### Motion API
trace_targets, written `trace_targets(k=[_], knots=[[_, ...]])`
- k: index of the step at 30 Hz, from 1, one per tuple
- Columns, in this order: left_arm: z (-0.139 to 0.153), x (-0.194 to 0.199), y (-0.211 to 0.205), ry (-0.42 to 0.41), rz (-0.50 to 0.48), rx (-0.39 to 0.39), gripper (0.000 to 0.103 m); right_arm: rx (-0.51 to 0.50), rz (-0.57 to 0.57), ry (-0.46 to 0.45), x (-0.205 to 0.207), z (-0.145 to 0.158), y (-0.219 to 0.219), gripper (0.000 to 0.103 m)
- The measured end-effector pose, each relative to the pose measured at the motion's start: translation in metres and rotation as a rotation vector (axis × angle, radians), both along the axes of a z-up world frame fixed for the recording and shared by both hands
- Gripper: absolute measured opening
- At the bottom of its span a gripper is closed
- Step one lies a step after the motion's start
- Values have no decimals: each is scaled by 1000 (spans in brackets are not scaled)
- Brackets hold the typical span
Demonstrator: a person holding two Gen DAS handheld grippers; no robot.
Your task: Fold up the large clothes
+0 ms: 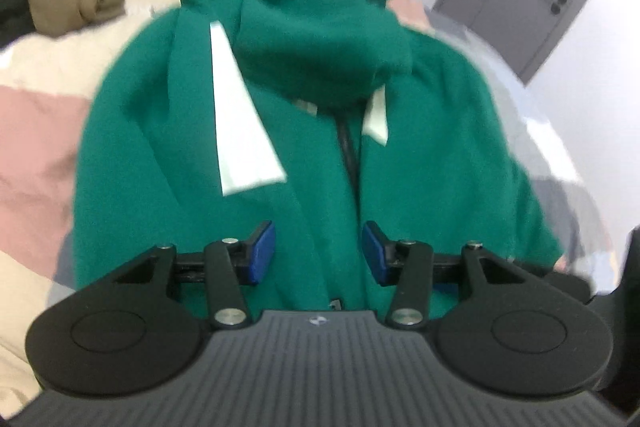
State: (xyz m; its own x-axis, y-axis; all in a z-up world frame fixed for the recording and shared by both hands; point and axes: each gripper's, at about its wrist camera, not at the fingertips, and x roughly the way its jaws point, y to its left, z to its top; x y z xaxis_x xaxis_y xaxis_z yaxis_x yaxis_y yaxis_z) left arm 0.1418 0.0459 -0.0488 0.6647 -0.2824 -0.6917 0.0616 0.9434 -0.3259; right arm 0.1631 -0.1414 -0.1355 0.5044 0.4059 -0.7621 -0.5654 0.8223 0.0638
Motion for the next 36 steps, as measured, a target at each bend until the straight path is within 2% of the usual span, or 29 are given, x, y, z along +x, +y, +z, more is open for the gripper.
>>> trace_targets(k=[4,7,11,14,22,29,31,36], knots=[[34,-13,-3,-75,25,-26,54,44,-14,19,1,2,-7,72],[57,-27,-7,-115,60,-73,54,76,-39,38,1,4,-14,72],[85,-47,-15,-185,114,-67,55,119,-80,68,-2,11,-23,70],[91,-53,-23,-212,150,-19,55,130,-102,90,-3,16,-27,70],[30,-43,-28,-17,165,32,55,93,-81,85,-15,18,-25,72],[-19,-28,-30,86,142,99,55,-41,-21,33,-20,8,-6,71],[-29,-24,-35,100,138,147,47,-44,-32,35,-17,6,-7,65],[-32,-21,-37,105,142,187,15,3,-113,19,-12,12,-24,22]])
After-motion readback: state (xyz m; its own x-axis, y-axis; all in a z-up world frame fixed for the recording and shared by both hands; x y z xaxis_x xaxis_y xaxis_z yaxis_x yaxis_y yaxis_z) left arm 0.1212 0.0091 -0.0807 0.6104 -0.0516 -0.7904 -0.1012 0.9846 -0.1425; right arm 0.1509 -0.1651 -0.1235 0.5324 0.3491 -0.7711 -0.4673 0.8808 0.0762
